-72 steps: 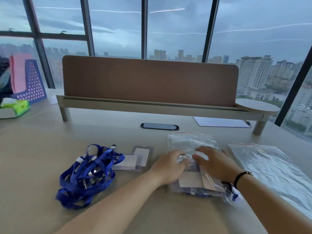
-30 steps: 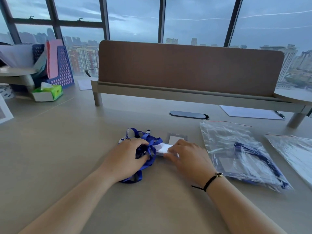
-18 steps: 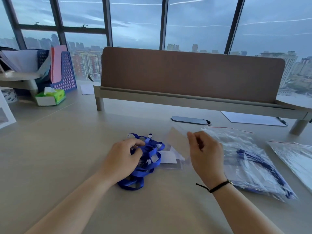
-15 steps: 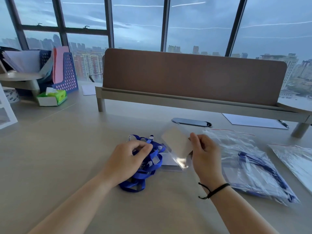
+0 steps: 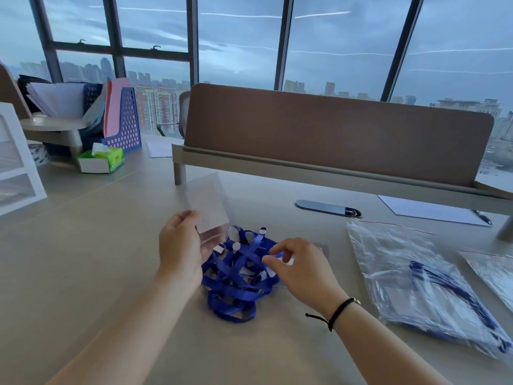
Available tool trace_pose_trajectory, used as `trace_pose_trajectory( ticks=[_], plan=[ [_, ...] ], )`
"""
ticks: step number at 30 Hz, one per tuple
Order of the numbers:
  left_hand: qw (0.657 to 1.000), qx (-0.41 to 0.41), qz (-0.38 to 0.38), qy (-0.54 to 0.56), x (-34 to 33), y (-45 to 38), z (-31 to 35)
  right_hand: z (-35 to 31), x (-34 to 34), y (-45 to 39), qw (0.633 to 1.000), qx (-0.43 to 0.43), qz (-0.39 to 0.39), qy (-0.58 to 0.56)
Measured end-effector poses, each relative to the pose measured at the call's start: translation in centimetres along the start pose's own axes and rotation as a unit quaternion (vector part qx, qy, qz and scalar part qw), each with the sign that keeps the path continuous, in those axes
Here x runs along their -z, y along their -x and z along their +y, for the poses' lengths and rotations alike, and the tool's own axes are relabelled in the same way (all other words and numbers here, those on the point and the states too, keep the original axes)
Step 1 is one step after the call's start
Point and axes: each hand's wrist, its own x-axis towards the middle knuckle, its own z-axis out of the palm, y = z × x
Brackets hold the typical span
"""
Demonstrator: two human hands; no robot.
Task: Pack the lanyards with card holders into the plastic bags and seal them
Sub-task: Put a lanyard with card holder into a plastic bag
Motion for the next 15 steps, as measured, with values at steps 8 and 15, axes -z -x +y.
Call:
trace_pose_trajectory(
  ticks=[8, 15],
  plan=[
    [0.997, 0.002, 0.06, 0.048, 0.6, -1.1, -0.2, -3.2, -3.0, -4.8, 0.992, 0.044, -0.01, 0.121],
    [0.996, 0.011, 0.078, 0.044, 1.2, -1.6, -0.3, -4.6, -5.7, -9.2, 0.978, -0.003, -0.134, 0.159]
  ],
)
